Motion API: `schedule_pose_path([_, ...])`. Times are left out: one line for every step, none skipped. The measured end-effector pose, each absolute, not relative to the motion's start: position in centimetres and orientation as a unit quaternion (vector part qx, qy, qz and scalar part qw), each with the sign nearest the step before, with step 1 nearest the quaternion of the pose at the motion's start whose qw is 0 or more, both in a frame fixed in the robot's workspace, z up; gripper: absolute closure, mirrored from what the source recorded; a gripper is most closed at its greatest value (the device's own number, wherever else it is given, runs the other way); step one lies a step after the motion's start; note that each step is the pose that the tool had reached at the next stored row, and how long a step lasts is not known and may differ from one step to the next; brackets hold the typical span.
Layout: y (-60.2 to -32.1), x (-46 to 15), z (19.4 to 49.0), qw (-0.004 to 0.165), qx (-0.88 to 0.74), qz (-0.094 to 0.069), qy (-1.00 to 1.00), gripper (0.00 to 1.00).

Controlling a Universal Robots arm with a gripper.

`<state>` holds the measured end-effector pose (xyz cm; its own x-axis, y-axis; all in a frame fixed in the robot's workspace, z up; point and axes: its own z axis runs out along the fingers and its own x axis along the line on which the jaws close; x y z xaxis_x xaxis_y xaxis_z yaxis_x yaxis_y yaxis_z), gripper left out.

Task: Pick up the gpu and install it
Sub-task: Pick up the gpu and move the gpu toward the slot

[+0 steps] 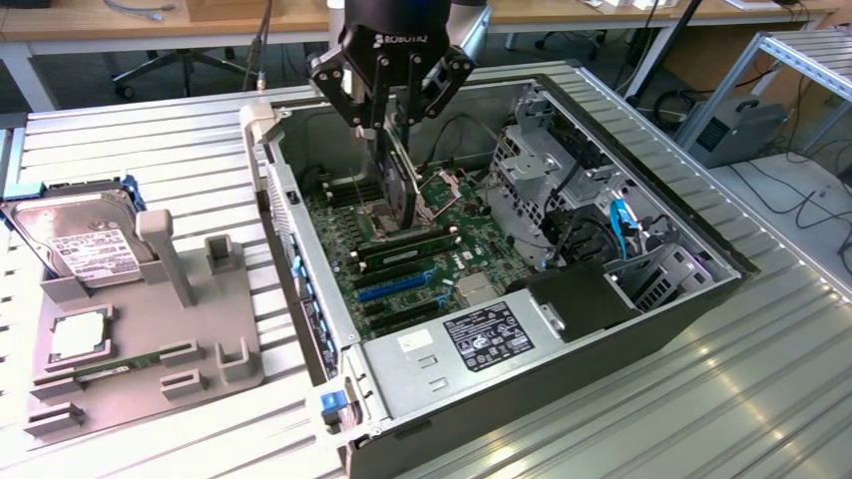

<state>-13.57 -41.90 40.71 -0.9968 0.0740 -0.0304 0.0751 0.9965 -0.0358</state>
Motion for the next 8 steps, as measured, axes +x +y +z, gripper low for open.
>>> schedule_pose_path([-41.90, -13.47, 40.69, 0.015, 0.037, -0.019, 0.999, 0.73])
schedule_pose_path([-41.90, -13.36, 40.68, 0.015, 0.037, -0.019, 0.999, 0.73])
schedule_pose_path([-41.90, -13.28, 40.67, 0.015, 0.037, -0.019, 0.999, 0.73])
schedule_pose_path([-41.90, -13.17, 40.65, 0.015, 0.037, -0.019, 0.999, 0.73])
schedule_pose_path([-41.90, -13.07, 40.64, 0.015, 0.037, -0.019, 0.999, 0.73])
schedule_pose_path([-41.90, -12.98, 40.63, 0.015, 0.037, -0.019, 0.999, 0.73])
schedule_pose_path([-41.90, -12.87, 40.61, 0.015, 0.037, -0.019, 0.999, 0.73])
schedule_pose_path([-41.90, -12.78, 40.60, 0.015, 0.037, -0.019, 0.999, 0.73])
